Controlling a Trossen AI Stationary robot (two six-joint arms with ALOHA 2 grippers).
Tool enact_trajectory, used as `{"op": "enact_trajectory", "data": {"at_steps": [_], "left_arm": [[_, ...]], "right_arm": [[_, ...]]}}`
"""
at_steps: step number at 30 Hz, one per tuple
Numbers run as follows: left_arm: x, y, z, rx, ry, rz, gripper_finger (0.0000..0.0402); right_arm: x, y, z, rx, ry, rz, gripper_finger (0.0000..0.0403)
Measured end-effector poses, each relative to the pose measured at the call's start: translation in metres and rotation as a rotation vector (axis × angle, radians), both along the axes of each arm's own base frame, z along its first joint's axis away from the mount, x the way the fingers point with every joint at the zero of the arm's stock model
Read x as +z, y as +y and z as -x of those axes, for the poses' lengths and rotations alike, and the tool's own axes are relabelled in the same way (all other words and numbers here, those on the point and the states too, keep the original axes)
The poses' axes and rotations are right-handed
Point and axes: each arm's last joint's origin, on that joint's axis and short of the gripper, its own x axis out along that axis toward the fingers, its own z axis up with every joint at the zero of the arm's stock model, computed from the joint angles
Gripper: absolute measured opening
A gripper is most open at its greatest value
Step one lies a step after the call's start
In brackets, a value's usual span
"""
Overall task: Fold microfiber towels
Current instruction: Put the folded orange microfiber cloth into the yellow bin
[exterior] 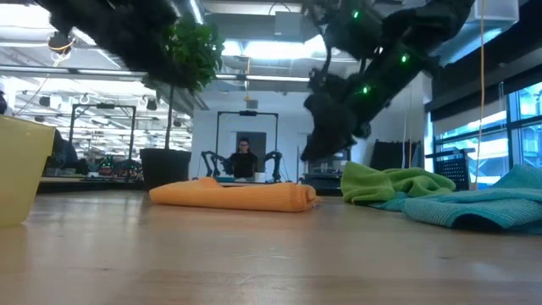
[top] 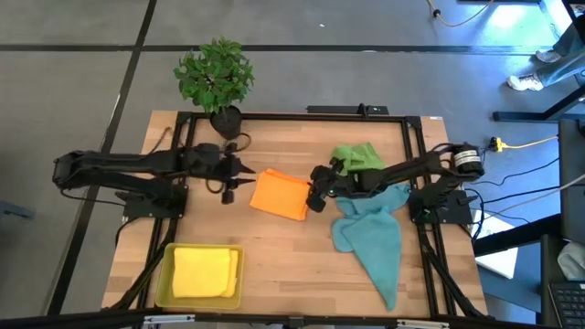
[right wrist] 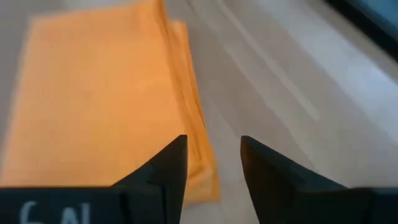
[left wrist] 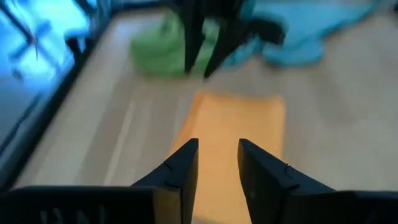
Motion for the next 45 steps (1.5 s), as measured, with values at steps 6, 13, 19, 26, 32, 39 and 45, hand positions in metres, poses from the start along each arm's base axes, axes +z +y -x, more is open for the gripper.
{"op": "enact_trajectory", "data": {"at_steps": [6, 13, 19, 26, 32, 39, 45], "left_arm": [[0.031, -0.018, 0.031, -0.045, -0.221, 0.040, 0.0103], [-0.007, -0.032, 0.051, -0.126, -0.373, 0.092, 0.0103], [-0.038, -0.037, 0.057, -0.161, -0.514, 0.122, 0.0103], [-0.044, -0.038, 0.059, -0.161, -0.540, 0.142, 0.0103], [-0.044, -0.038, 0.058, -0.146, -0.538, 0.182, 0.0103], [-0.046, -0.039, 0.058, -0.140, -0.519, 0.222, 0.0103], [-0.049, -0.041, 0.059, -0.145, -0.492, 0.244, 0.0103]], "right_arm": [[0.029, 0.015, -0.004, 0.148, -0.132, 0.113, 0.0137], [0.055, 0.031, -0.014, 0.343, -0.377, 0.146, 0.0123], [0.057, 0.032, -0.016, 0.379, -0.417, 0.136, 0.0121], [0.050, 0.033, -0.017, 0.382, -0.393, 0.133, 0.0121], [0.045, 0.035, -0.018, 0.377, -0.380, 0.110, 0.0121], [0.045, 0.035, -0.018, 0.396, -0.368, 0.144, 0.0121], [0.047, 0.029, -0.019, 0.403, -0.374, 0.193, 0.0121]]}}
